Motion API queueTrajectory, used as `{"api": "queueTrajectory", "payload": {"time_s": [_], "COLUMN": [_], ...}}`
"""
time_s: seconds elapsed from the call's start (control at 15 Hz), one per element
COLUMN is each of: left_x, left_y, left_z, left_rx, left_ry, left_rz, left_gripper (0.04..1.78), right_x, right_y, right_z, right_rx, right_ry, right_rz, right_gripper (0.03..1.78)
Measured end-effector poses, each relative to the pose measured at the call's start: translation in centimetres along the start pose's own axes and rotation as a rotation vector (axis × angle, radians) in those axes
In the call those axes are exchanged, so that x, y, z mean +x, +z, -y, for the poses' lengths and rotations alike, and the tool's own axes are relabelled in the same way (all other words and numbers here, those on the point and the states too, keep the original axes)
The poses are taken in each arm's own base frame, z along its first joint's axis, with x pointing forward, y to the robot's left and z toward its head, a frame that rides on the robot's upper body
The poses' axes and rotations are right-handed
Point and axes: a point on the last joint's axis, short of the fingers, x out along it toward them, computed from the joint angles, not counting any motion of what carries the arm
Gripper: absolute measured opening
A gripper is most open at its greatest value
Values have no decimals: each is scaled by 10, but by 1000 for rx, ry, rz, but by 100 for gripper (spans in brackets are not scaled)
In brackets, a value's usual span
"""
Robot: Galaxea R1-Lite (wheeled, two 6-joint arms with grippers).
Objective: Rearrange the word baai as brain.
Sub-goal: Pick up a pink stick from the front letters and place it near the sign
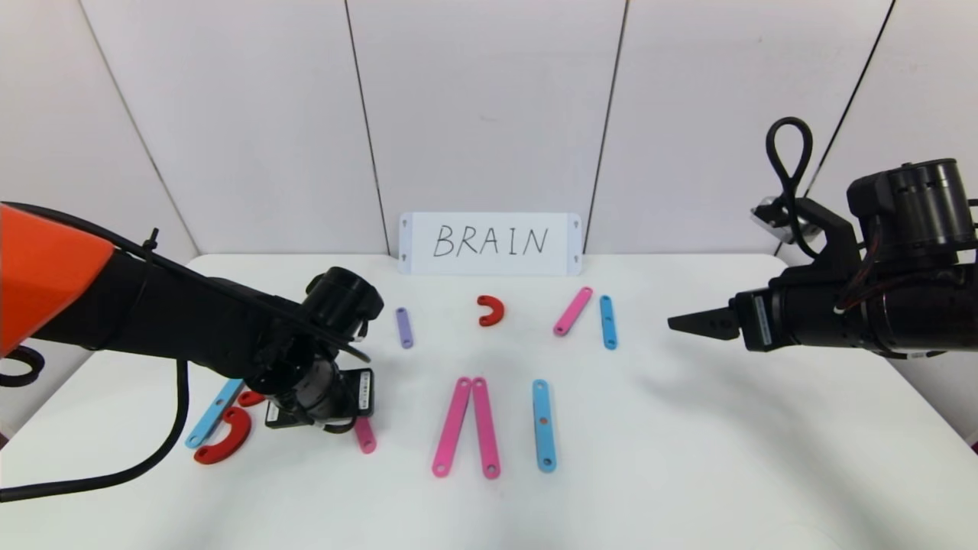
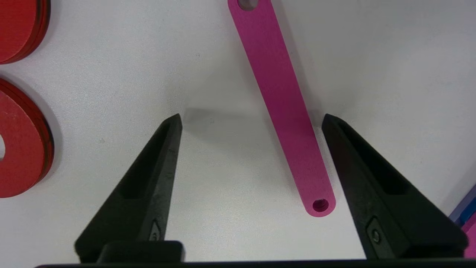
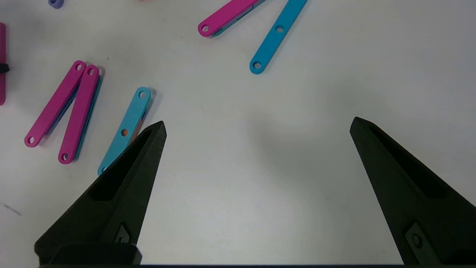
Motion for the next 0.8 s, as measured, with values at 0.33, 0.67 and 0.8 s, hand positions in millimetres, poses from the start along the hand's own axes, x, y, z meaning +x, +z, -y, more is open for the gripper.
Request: {"api": "queueTrajectory", "payload": {"time_s": [0.33, 0.67, 0.8], "left_x": [2, 1, -4], "left_y": [0, 0, 3], "left_z": [0, 0, 0], "left_rx": [1, 1, 5], "left_ry": [2, 0, -12], "left_rz": [-5, -5, 13], "left_gripper": [36, 27, 27], "right_x": [0, 0, 1], "right_y": [0, 0, -1], "right_z": [0, 0, 0], "right_rx": [0, 0, 1], "right_ry": [0, 0, 0], "right_rz": [-2, -2, -3], "right_gripper": [173, 173, 173]}}
